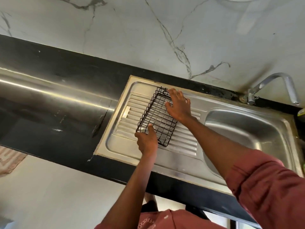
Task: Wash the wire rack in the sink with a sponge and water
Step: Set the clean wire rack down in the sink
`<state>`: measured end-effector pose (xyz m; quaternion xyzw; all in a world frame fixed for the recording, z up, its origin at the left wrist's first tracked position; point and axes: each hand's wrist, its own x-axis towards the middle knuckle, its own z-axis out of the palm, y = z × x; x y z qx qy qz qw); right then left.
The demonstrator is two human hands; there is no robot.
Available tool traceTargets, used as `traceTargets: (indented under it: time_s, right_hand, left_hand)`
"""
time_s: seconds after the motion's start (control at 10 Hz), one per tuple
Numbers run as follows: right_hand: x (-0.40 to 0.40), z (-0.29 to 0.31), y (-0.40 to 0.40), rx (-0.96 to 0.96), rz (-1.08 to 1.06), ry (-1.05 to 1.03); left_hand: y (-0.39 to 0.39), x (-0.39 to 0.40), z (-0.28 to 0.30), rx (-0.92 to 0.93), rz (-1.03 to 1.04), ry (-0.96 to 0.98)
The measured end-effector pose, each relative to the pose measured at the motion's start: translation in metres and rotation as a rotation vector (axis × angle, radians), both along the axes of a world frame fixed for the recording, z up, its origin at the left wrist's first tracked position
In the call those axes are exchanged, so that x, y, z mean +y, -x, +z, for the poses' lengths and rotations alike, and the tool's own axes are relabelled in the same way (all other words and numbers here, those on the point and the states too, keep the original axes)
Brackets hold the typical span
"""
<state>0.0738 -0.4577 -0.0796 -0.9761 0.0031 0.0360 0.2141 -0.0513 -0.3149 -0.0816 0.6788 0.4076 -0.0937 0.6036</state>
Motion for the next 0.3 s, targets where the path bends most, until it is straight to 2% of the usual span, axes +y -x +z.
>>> traceTargets:
  time_s: [0.1,0.2,0.3]
  right_hand:
    - [-0.003,0.003,0.017,-0.086,-0.092,-0.066]
    - [-0.013,0.008,0.042,-0.204,-0.187,-0.173]
    - [-0.035,0.017,0.077,-0.374,-0.253,-0.195]
  left_hand:
    - [0.005,0.003,-0.023,-0.011,-0.025,-0.055]
    - [0.021,0.004,0.025,-0.048,-0.003,-0.216]
    - [0.026,0.001,0.054,-0.297,0.069,-0.383]
